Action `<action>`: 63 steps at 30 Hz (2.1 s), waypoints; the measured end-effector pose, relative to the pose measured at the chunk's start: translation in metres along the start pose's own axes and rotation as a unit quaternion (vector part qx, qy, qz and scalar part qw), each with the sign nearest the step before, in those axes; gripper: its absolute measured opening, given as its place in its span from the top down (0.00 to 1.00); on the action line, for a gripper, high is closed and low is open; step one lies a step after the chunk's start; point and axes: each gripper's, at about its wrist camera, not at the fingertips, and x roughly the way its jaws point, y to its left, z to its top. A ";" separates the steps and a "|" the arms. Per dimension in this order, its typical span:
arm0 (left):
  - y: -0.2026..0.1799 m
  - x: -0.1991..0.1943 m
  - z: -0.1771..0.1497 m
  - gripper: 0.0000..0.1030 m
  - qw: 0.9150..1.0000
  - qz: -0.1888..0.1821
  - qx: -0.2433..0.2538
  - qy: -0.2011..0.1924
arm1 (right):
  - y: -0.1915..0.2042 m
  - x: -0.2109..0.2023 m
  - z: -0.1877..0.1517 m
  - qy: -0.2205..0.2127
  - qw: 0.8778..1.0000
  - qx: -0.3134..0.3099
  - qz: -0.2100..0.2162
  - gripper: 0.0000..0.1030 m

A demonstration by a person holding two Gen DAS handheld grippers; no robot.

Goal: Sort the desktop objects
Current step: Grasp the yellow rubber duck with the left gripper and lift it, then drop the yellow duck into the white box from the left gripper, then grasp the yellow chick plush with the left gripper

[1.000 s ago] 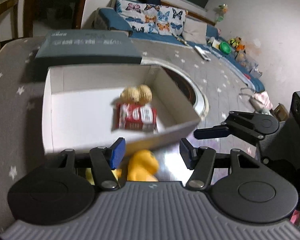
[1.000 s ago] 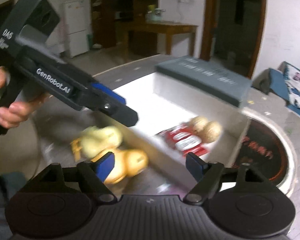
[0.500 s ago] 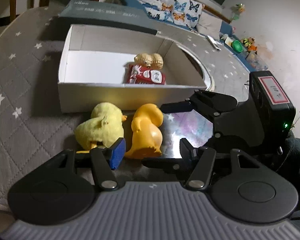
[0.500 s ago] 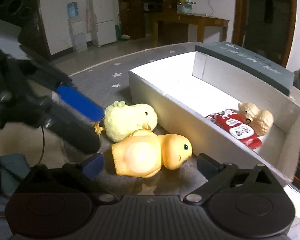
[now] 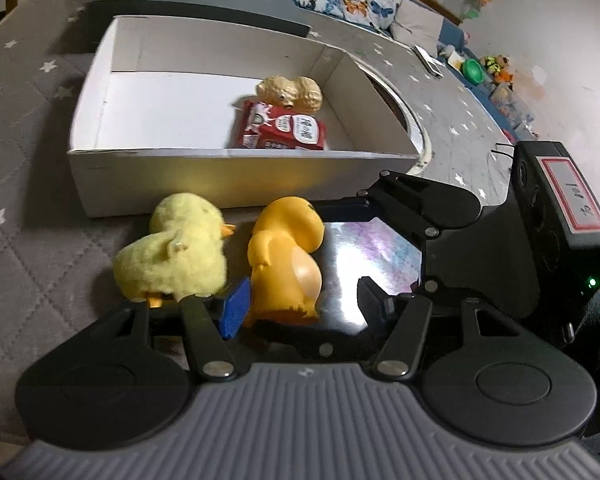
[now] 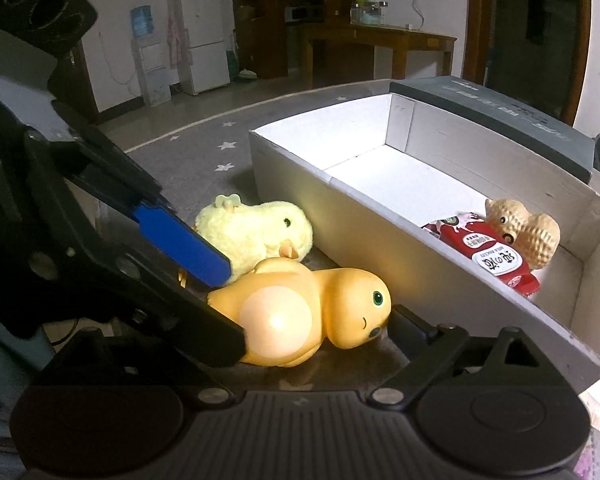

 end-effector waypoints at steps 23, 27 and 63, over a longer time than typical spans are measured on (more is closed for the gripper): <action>-0.016 -0.033 0.069 0.46 0.996 -0.007 0.033 -0.079 | 0.016 -0.072 0.045 -0.081 0.991 -0.076 -0.074 0.08; 0.005 -0.025 0.101 0.46 0.996 0.009 0.020 -0.086 | -0.009 -0.051 0.070 -0.078 0.991 -0.068 -0.083 0.08; 0.057 -0.068 -0.005 0.46 0.993 0.068 -0.065 -0.073 | -0.023 -0.032 0.086 -0.037 0.998 -0.026 -0.035 0.09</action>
